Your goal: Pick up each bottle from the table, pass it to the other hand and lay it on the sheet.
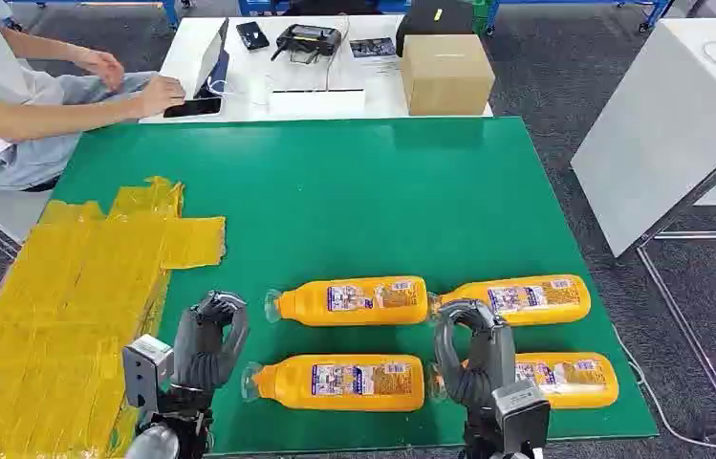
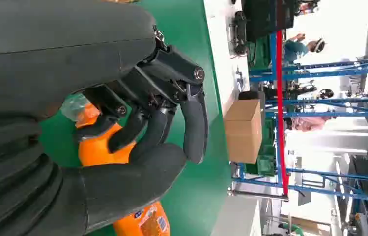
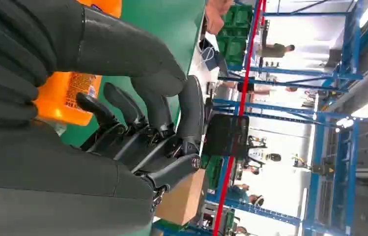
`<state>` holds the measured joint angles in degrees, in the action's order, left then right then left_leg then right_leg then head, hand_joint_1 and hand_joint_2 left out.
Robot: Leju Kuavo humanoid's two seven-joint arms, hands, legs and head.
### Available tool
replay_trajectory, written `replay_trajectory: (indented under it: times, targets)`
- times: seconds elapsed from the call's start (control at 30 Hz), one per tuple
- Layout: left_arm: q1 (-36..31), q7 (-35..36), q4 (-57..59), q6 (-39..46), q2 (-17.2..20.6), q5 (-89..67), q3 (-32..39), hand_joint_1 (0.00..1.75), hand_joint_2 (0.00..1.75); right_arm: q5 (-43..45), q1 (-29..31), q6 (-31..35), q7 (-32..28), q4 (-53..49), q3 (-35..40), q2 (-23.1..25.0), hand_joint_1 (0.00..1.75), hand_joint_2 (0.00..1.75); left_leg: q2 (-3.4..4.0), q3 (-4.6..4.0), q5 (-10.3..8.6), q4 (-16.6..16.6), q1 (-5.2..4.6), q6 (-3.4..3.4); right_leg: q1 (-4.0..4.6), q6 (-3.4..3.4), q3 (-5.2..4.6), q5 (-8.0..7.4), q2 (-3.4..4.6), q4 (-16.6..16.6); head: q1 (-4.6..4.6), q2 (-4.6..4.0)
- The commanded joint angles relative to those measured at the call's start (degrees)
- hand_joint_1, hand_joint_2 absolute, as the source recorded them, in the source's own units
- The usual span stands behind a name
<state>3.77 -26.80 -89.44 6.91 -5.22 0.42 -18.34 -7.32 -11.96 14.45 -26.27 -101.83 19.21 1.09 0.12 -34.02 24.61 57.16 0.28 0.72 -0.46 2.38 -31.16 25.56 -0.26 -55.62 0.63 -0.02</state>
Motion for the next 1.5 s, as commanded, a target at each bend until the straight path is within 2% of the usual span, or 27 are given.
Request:
replay_trajectory:
  times: [0.03, 0.1, 0.3, 0.73, 0.77, 0.8, 0.87, 0.97, 1.03, 1.13, 1.5]
  targets:
    - [-4.9, -3.8, 1.5, 13.3, 1.0, -9.3, -2.0, 1.75, 1.75, 2.7, 11.5, 2.6, 1.2, 6.7, 3.3, 3.3, 1.75, 1.75, 0.00, 0.31, 0.10, -0.1, 0.04, -0.02, 0.05, -0.06, 0.33, 0.07, 0.03, 0.1, 0.00, 0.00]
    - [-5.5, -2.5, 0.8, 14.3, 1.5, -9.4, -2.5, 1.75, 1.75, 2.6, 13.9, 3.8, 2.4, 7.8, 4.4, 3.4, 1.75, 1.75, 0.42, 0.15, 0.07, 0.1, 0.05, -0.04, 0.06, -0.09, 0.03, -0.08, 0.45, -0.1, -0.02, 0.00]
    - [-5.2, -0.7, 1.7, 15.1, 2.9, -9.2, -1.4, 1.75, 1.75, 3.0, 12.6, 4.5, 3.2, 7.6, 4.4, 2.0, 1.75, 1.75, 0.00, 0.44, -0.01, -0.1, 0.06, -0.04, 0.07, -0.07, 0.39, 0.00, -0.02, 0.1, -0.02, 0.00]
    - [-4.8, -0.1, 3.1, 14.6, 2.5, -8.0, -0.1, 1.75, 1.75, 3.7, 13.0, 4.7, 3.1, 7.9, 3.3, 2.1, 1.75, 1.75, 0.05, 0.37, 0.02, -0.1, 0.05, -0.04, 0.06, -0.08, 0.37, -0.01, 0.06, 0.1, -0.02, 0.00]
    - [-4.7, -0.1, 3.0, 14.6, 2.3, -7.6, 0.4, 0.93, 1.75, 3.3, 13.5, 5.0, 3.5, 8.5, 3.2, 1.9, 1.75, 1.75, 0.03, 0.28, -0.01, -0.1, 0.04, -0.03, 0.05, -0.06, 0.28, -0.02, 0.03, 0.1, 0.00, 0.00]
    - [-4.7, -0.1, 2.9, 14.6, 2.3, -7.5, 0.5, 0.00, 1.75, 2.2, 13.8, 5.5, 4.1, 8.9, 3.3, 1.7, 0.00, 1.75, 0.05, 0.36, 0.01, -0.1, 0.05, -0.04, 0.05, -0.07, 0.35, -0.01, 0.06, 0.1, 0.00, 0.00]
    - [-4.5, 0.0, 2.6, 14.1, 2.3, -6.7, 1.0, 0.00, 1.75, -4.3, 16.0, 6.9, 8.3, 11.7, 4.6, -0.4, 0.00, 1.75, 0.09, 0.36, 0.02, -0.1, 0.05, -0.03, 0.06, -0.06, 0.36, -0.02, 0.10, 0.1, 0.00, 0.00]
    - [-4.4, 0.3, 2.3, 13.0, 1.8, -6.9, 2.2, 0.00, 1.75, -20.7, 20.5, 6.8, 14.8, 16.8, 7.9, -4.2, 0.00, 1.75, 0.18, 0.34, 0.00, -0.1, 0.05, -0.01, 0.06, -0.03, 0.33, -0.08, 0.19, 0.1, 0.00, 0.00]
    - [-4.5, 1.1, 1.9, 11.8, 1.3, -7.3, 2.7, 0.00, 1.75, -30.1, 22.8, 6.7, 18.7, 18.9, 9.1, -4.9, 0.00, 1.75, 0.17, 0.31, -0.01, -0.1, 0.04, 0.00, 0.04, -0.02, 0.30, -0.08, 0.18, 0.1, 0.00, 0.00]
    - [-5.0, 1.8, 1.8, 10.8, 0.7, -7.7, 3.0, 0.00, 1.75, -36.8, 25.3, 4.1, 21.9, 21.0, 10.9, -5.0, 0.00, 1.75, 0.18, 0.31, 0.00, -0.1, 0.04, 0.00, 0.05, -0.04, 0.30, -0.06, 0.19, 0.1, 0.00, 0.00]
    - [-5.7, 2.2, 2.7, 9.0, -0.5, -7.9, 4.7, 0.00, 1.75, -44.0, 30.5, -4.8, 25.5, 26.6, 16.4, -7.4, 0.00, 1.75, 0.06, 0.34, 0.00, 0.0, 0.04, 0.00, 0.04, -0.03, 0.35, -0.03, 0.07, 0.1, 0.00, 0.00]
